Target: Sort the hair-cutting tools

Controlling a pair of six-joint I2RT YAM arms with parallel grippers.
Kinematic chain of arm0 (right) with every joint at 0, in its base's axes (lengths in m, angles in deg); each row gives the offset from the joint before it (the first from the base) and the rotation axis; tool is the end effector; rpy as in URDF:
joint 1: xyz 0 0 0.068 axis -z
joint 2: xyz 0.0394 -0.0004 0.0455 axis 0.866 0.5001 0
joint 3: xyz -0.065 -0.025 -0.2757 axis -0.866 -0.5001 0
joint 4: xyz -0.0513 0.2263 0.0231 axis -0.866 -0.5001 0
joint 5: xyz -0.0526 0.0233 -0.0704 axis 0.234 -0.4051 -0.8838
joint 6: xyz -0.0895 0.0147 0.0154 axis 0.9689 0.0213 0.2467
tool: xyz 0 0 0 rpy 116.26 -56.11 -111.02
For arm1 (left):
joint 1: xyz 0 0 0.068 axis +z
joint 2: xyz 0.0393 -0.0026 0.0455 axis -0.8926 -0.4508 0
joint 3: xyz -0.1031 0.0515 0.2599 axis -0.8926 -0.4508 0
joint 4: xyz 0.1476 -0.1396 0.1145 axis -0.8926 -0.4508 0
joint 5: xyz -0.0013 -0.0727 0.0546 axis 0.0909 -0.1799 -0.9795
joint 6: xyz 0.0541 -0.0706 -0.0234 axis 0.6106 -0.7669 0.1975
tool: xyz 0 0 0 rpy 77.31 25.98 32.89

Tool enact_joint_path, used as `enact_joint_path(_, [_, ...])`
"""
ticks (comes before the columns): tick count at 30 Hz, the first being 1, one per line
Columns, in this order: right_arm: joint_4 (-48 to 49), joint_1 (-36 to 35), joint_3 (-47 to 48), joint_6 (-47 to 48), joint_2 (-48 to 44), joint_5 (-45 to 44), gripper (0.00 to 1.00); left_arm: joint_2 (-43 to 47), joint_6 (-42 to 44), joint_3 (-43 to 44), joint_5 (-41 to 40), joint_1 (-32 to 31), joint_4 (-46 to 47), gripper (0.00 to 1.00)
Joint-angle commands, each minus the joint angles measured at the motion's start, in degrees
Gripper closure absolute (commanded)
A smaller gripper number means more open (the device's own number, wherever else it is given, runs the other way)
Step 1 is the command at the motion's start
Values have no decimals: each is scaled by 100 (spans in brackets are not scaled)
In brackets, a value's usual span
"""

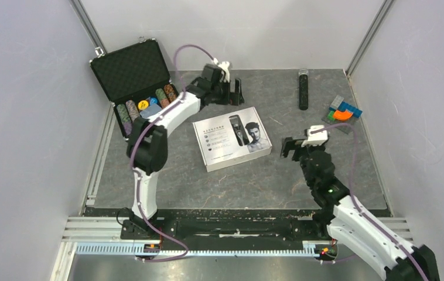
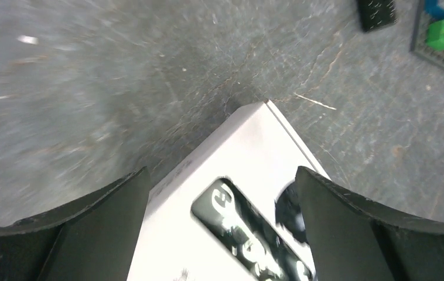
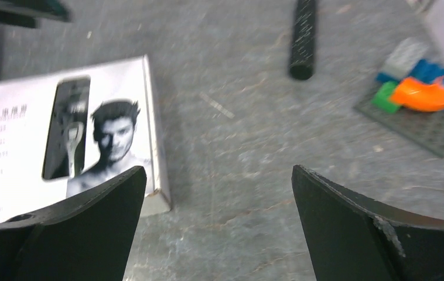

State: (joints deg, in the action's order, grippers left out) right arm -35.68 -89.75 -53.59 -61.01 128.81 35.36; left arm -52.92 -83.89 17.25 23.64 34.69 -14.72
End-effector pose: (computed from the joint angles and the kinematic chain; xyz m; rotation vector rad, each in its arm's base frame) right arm 0.1724 0.0617 0.2358 -0.0738 1.7341 0.1074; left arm 0.4436 -0.2608 0.2286 0.3280 2.2942 -0.6652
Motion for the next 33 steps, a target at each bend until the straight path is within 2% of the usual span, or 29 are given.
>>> enact_joint_path(1, [-1005,21,582,440,-915,-1259,2,2002,437,-629,-1175,148,-24,0])
enact_joint_path(5, [-1632,25,951,758,-1506,-2064,2,3647,411,-1908,-2204,153,31,0])
enact_joint_path(8, [-1738,22,1000,1062,-1987,-2378,2,5006,411,-3079,-2931,153,186,0])
enact_joint_path(15, [-1253,24,432,1562,-2976,-2921,2,8003,720,-5242,-4166,153,301,0])
enact_joint_path(22, [-658,23,-142,1863,-3309,-2804,2,10528,896,-6804,-5078,153,262,0])
enact_joint_path(27, [-568,23,-191,1866,-3250,-2974,2,11310,1075,-7337,-5370,151,902,0])
enact_joint_path(33, [-543,36,-172,1883,-3267,-2971,2,10930,1022,-7256,-5291,245,856,0])
